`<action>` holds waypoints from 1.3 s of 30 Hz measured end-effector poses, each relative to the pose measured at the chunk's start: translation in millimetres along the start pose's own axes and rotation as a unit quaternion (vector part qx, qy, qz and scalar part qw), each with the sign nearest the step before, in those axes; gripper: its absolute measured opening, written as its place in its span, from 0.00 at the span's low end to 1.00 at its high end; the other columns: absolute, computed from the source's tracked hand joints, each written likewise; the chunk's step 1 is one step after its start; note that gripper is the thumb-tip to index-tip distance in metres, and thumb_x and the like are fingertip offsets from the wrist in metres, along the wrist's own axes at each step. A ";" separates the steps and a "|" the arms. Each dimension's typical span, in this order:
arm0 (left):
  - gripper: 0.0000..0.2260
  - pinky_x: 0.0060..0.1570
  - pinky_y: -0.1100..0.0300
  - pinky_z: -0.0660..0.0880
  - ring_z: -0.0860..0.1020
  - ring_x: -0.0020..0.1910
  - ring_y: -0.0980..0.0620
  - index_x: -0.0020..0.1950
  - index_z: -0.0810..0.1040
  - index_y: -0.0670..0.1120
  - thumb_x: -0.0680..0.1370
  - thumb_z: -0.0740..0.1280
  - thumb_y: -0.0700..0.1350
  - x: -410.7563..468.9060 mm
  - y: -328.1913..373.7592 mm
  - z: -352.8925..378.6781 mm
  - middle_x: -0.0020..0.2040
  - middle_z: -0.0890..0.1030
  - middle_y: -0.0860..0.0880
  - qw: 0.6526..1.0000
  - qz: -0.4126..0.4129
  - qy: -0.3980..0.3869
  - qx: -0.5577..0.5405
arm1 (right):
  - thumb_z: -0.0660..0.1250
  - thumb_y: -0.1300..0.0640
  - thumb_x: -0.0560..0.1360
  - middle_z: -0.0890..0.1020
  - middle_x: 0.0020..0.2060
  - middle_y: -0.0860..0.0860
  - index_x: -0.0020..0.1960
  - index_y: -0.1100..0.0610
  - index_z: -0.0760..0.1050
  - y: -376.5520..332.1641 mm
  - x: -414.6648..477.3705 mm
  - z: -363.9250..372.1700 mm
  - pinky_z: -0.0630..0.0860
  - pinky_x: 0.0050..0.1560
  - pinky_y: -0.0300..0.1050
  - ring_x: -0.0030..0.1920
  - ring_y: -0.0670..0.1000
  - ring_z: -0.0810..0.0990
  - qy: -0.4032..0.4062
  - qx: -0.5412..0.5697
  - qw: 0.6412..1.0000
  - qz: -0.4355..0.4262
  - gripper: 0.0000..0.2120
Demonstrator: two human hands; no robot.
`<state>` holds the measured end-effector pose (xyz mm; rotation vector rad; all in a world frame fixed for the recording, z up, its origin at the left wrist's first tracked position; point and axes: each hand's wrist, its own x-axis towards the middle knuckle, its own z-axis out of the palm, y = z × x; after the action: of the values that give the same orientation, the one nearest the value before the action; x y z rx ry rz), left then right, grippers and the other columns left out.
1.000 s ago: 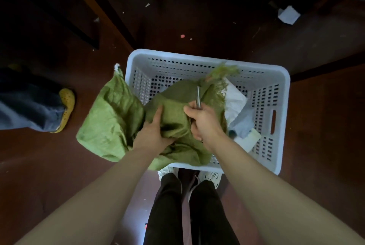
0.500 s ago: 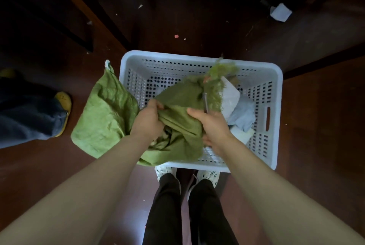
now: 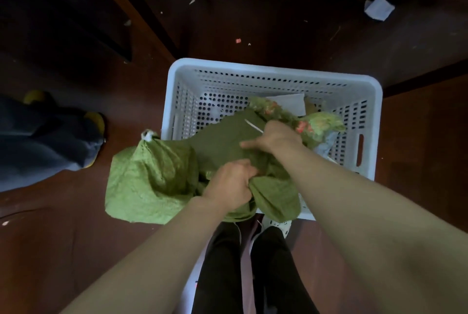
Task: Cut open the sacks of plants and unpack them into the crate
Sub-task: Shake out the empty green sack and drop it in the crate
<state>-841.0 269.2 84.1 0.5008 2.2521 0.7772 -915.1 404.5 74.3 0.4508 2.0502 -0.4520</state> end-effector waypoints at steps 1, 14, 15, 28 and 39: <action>0.03 0.40 0.51 0.75 0.78 0.41 0.42 0.40 0.81 0.38 0.70 0.68 0.35 -2.5 -1.6 0.8 0.40 0.78 0.42 1.000 0.001 -0.015 0.006 | 0.72 0.46 0.72 0.78 0.49 0.51 0.51 0.56 0.73 2.2 3.6 10.0 0.72 0.49 0.45 0.50 0.54 0.77 -0.006 -0.029 1.000 -0.001 0.17; 0.48 0.74 0.46 0.53 0.48 0.76 0.40 0.78 0.46 0.44 0.69 0.76 0.46 11.3 -37.7 -30.9 0.78 0.47 0.41 0.912 -0.408 0.041 -0.026 | 0.65 0.58 0.72 0.71 0.24 0.49 0.30 0.54 0.67 10.3 -19.2 21.0 0.64 0.28 0.40 0.28 0.50 0.70 0.055 0.368 0.928 -0.026 0.13; 0.56 0.74 0.45 0.46 0.40 0.76 0.39 0.77 0.38 0.46 0.66 0.78 0.48 11.9 -46.8 -27.9 0.77 0.37 0.42 0.906 -0.422 -0.010 0.013 | 0.65 0.59 0.72 0.68 0.20 0.47 0.30 0.54 0.66 10.2 -22.9 19.8 0.61 0.26 0.38 0.23 0.48 0.67 0.051 0.435 0.899 -0.014 0.13; 0.15 0.53 0.51 0.72 0.75 0.56 0.36 0.59 0.76 0.36 0.76 0.57 0.35 4.2 -62.3 -42.6 0.57 0.78 0.36 0.825 -0.453 0.301 -0.154 | 0.74 0.54 0.71 0.83 0.37 0.53 0.43 0.55 0.75 52.7 -21.6 16.8 0.80 0.35 0.44 0.32 0.48 0.81 0.065 0.521 0.850 0.030 0.10; 0.14 0.31 0.58 0.57 0.60 0.28 0.53 0.22 0.63 0.50 0.64 0.59 0.36 22.6 17.1 -104.7 0.25 0.62 0.53 0.622 -0.229 0.482 -0.573 | 0.67 0.61 0.75 0.81 0.32 0.49 0.45 0.54 0.76 21.9 -48.5 5.9 0.77 0.32 0.41 0.32 0.47 0.80 0.050 0.526 0.849 -0.004 0.03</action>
<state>-929.3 253.7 145.1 -1.3454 1.8482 2.2244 -877.1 414.1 110.7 1.1160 1.7277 -1.5983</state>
